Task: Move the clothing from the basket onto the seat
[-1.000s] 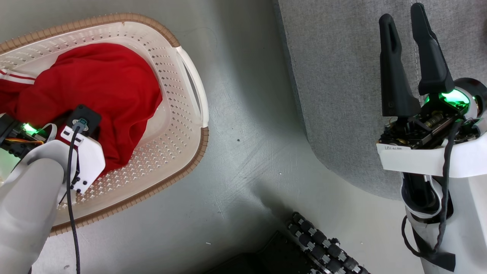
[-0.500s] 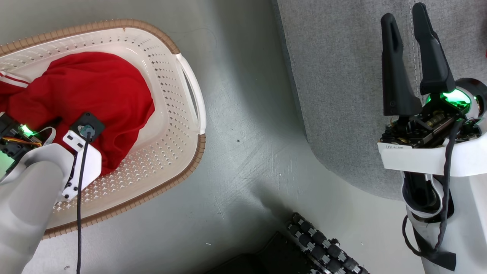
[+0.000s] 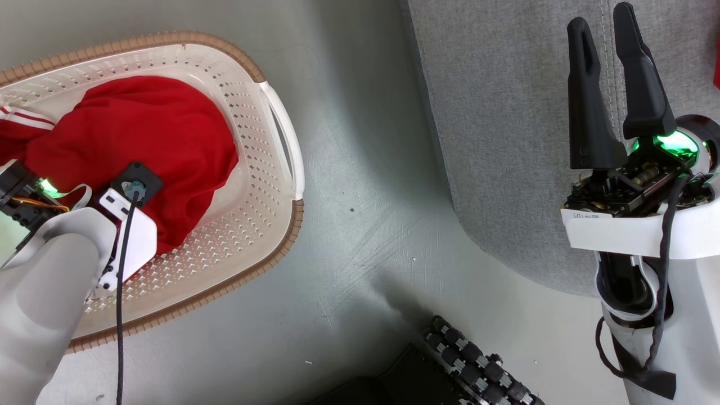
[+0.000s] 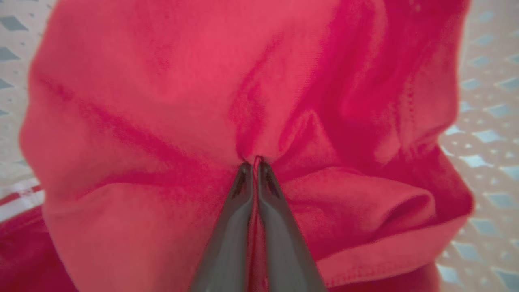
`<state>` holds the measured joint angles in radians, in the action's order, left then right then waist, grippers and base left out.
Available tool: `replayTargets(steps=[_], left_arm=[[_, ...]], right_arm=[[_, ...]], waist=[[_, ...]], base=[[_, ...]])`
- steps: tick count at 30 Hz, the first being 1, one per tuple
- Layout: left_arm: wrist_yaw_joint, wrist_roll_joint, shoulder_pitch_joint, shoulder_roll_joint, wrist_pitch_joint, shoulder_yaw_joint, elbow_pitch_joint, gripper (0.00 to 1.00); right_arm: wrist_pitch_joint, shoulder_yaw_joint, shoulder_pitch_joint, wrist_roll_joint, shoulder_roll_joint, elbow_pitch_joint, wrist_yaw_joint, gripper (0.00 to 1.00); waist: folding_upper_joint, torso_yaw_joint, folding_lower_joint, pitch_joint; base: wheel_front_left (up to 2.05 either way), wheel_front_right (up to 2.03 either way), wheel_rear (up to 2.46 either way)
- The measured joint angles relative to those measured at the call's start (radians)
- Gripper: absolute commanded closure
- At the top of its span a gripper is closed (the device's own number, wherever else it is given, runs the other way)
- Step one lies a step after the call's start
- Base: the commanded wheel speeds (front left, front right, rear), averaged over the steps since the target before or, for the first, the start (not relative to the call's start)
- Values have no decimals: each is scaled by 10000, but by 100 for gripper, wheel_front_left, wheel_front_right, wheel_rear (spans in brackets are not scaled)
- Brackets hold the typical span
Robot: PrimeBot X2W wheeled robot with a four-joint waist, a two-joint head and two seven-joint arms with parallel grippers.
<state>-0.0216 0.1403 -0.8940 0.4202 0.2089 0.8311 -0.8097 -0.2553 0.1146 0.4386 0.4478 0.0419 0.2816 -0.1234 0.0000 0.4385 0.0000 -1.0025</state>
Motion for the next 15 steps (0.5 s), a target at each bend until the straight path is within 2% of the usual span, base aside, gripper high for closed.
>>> replayTargets(steps=[15], left_arm=[[-420,107,-22,-113,-888,40,531,100]], right_arm=[[0,-209,387,148,0,2,0,0]], waist=[[0,40,0,258]], base=[[0,0,0]])
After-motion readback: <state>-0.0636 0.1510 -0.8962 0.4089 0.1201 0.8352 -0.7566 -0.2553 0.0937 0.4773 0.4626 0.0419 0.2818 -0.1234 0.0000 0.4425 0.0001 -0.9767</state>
